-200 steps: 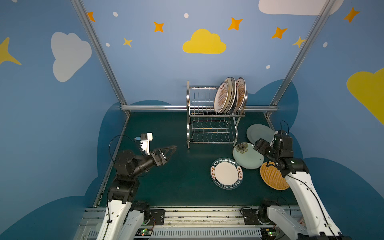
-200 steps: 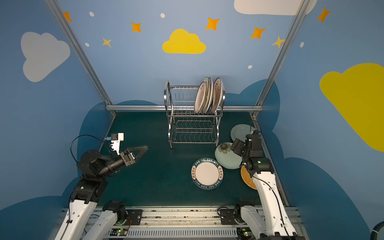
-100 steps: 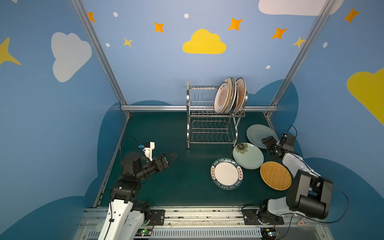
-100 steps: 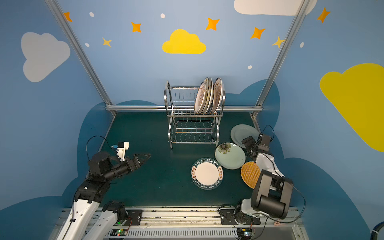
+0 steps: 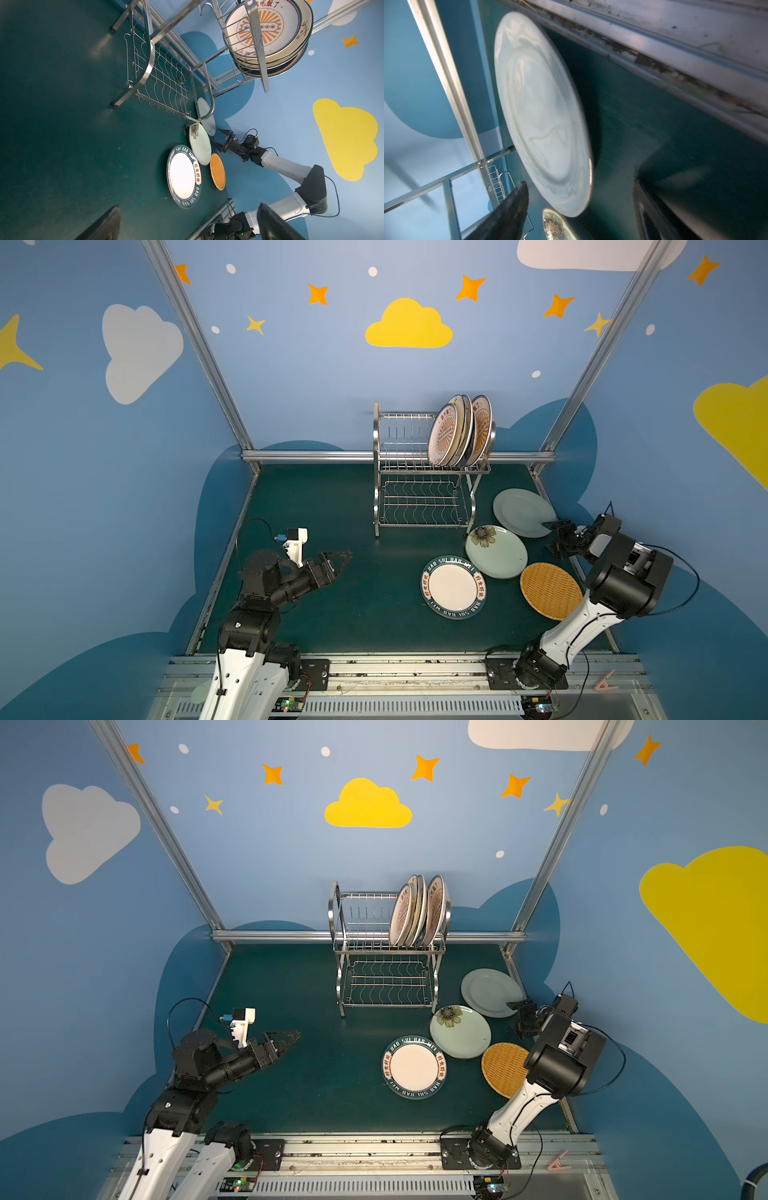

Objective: Load plates into a dish rack
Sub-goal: Pick up the plate from the top-right of the table.

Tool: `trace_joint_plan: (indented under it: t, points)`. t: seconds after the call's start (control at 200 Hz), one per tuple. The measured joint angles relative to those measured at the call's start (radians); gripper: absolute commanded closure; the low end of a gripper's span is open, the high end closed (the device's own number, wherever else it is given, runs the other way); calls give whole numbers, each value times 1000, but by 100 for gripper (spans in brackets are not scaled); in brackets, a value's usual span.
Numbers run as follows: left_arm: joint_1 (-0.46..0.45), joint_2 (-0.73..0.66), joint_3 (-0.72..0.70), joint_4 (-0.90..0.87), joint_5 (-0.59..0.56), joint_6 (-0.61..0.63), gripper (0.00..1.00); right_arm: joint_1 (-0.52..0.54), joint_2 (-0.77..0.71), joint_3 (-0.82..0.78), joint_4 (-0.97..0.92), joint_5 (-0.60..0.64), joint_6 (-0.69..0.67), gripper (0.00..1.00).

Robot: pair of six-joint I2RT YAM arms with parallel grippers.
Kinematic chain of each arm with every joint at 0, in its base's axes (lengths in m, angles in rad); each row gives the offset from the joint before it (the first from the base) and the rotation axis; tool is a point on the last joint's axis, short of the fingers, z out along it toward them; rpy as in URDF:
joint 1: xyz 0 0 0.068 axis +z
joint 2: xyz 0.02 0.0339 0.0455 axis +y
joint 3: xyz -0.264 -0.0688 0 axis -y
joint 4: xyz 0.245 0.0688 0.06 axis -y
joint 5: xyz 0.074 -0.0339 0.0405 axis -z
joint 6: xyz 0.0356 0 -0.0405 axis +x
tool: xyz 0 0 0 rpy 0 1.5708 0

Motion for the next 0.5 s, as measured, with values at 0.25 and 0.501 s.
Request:
trace_joint_plan:
  t: [0.25, 0.501]
  points:
    - [2, 0, 0, 0, 9, -2, 0, -1, 97, 67, 46, -97, 20, 29]
    - [15, 1, 0, 1, 13, -2, 0, -1, 162, 111, 95, -174, 44, 35]
